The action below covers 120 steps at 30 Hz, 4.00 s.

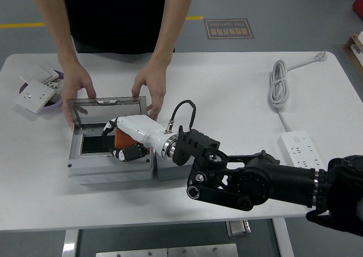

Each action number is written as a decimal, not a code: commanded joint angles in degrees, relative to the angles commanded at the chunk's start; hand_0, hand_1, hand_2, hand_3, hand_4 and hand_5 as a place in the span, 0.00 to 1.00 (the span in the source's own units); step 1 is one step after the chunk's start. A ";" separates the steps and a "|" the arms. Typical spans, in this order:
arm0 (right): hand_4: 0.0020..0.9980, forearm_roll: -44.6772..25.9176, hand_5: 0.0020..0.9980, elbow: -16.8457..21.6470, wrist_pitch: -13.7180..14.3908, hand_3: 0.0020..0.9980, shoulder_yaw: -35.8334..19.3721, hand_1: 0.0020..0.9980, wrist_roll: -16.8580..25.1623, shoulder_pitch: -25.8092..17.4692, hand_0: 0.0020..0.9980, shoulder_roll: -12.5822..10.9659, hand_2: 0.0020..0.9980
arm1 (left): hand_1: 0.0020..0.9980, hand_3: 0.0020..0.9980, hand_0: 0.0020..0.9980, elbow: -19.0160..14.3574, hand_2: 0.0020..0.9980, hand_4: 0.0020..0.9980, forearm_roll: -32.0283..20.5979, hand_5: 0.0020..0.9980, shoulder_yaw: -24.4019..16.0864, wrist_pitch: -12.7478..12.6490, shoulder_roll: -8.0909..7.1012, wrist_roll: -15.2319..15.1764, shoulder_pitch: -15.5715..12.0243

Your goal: Pick up the cylinder from the cube,place it in the box,flap close box

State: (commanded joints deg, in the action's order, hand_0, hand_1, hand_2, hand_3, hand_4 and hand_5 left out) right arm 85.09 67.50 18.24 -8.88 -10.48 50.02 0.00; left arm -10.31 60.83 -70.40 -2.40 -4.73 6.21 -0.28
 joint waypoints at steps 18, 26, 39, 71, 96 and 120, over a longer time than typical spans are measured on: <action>0.93 -11.00 0.33 10.04 1.26 0.75 -9.11 0.74 5.71 -0.51 0.82 0.00 0.76 | 0.85 0.95 0.92 0.00 0.86 0.00 1.54 0.00 -2.17 -0.04 0.34 2.74 -0.99; 0.88 -13.73 0.32 4.66 1.70 0.71 -11.86 0.71 7.66 2.95 0.79 0.00 0.73 | 0.85 0.95 0.92 0.00 0.86 0.00 1.73 0.00 -2.12 0.15 0.29 2.71 -0.61; 0.85 -15.14 0.31 -0.75 1.74 0.69 -8.60 0.69 8.12 3.62 0.74 -1.67 0.71 | 0.85 0.95 0.92 0.00 0.86 0.00 1.62 0.00 -2.00 0.17 0.31 2.66 -0.49; 0.71 -15.68 0.36 14.60 -0.26 0.68 1.15 0.69 4.30 1.89 0.71 -11.55 0.72 | 0.85 0.95 0.92 0.00 0.86 0.00 0.01 0.00 -1.48 -0.12 -0.05 1.74 -0.65; 0.56 -5.41 0.47 15.50 1.22 0.68 -38.50 0.68 15.67 -23.22 0.70 -17.96 0.72 | 0.85 0.95 0.92 0.00 0.86 0.00 -1.66 0.00 0.24 -0.68 1.06 2.41 -2.73; 0.73 -17.27 0.47 11.76 -1.91 0.67 -61.74 0.71 26.77 -42.34 0.75 -12.92 0.71 | 0.85 0.95 0.92 0.00 0.86 0.00 -1.86 0.00 1.18 -0.50 2.03 2.24 -2.77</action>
State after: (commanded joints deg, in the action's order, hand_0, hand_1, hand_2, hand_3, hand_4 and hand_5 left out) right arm 67.82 79.26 16.33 -70.62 16.29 7.69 -12.92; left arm -10.31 58.97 -69.21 -2.90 -2.70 8.45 -3.05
